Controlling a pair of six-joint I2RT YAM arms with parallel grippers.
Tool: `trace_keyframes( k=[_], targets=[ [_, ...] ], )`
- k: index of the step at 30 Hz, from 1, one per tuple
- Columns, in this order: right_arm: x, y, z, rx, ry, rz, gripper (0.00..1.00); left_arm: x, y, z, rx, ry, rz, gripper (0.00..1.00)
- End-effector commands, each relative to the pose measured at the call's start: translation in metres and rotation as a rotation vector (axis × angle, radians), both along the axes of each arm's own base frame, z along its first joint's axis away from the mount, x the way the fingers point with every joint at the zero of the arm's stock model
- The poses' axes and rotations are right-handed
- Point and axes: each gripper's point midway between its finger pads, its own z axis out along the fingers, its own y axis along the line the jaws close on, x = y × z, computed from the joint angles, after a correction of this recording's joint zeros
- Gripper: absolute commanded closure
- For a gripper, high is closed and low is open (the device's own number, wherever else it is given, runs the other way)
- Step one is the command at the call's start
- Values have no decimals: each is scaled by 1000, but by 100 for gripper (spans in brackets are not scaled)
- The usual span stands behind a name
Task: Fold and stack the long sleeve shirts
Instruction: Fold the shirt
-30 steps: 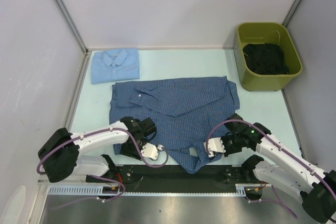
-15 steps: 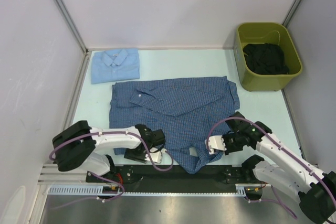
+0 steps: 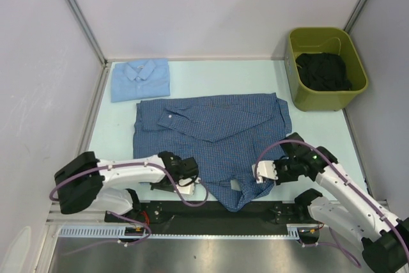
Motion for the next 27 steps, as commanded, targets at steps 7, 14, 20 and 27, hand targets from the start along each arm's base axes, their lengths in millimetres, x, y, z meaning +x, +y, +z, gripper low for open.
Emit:
trace_keyframes(
  k=[7, 14, 20, 27],
  targets=[
    [28, -2, 51, 99, -78, -104, 100, 31, 2, 46, -102, -44, 68, 100],
    [33, -5, 61, 120, -33, -114, 98, 49, 7, 58, -137, -65, 132, 100],
    [-19, 0, 30, 98, 77, 15, 54, 45, 4, 48, -147, -32, 150, 100],
    [-27, 26, 4, 69, 98, 103, 54, 43, 1, 41, -146, -8, 165, 100]
  ],
)
